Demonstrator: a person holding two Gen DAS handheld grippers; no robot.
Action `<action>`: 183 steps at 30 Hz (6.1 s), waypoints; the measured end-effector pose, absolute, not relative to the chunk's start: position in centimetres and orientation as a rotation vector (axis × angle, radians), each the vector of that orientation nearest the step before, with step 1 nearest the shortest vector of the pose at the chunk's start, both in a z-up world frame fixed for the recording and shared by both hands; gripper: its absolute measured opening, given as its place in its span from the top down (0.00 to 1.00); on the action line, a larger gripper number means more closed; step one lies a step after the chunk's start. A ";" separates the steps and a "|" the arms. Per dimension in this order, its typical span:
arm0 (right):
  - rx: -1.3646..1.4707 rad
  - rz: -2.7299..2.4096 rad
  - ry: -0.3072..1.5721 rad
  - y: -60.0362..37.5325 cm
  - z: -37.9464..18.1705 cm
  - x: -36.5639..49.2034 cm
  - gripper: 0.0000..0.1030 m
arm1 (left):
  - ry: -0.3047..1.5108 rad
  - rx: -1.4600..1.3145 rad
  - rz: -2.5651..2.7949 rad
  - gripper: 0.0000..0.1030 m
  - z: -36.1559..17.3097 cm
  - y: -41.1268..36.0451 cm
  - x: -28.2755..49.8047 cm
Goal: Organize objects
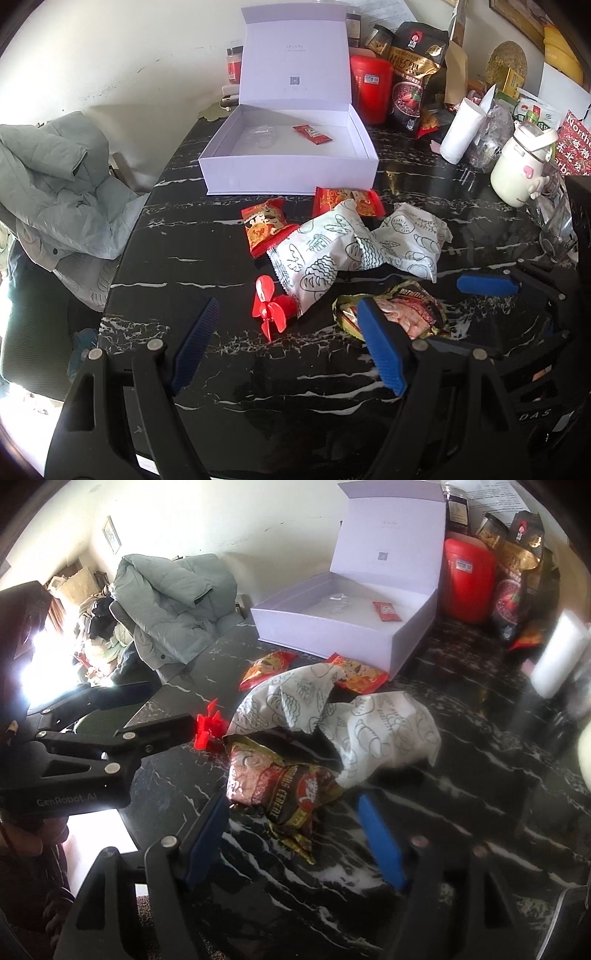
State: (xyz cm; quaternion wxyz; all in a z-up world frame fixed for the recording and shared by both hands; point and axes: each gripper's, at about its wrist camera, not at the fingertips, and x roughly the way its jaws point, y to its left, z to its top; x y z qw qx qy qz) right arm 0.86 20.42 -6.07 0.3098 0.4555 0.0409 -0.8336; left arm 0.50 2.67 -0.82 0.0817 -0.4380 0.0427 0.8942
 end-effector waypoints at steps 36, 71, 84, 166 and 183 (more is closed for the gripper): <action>1.274 -2.137 0.127 17.8 -9.4 -1.2 0.39 | 0.055 -1.390 2.560 0.26 -5.6 0.6 -3.3; 1.242 -2.153 0.140 18.2 -9.1 0.0 0.67 | 0.078 -1.365 2.534 0.70 -6.4 0.9 -2.7; 1.213 -2.158 0.130 18.7 -8.7 1.0 0.81 | 0.022 -1.401 2.535 0.72 -6.0 0.2 -1.1; 0.934 -2.347 0.141 22.4 2.4 1.5 0.55 | 0.176 -1.233 2.535 0.72 3.7 5.9 -1.3; 0.935 -2.300 0.186 19.5 3.0 -6.3 0.55 | 0.170 -1.275 2.551 0.72 4.0 4.2 -9.1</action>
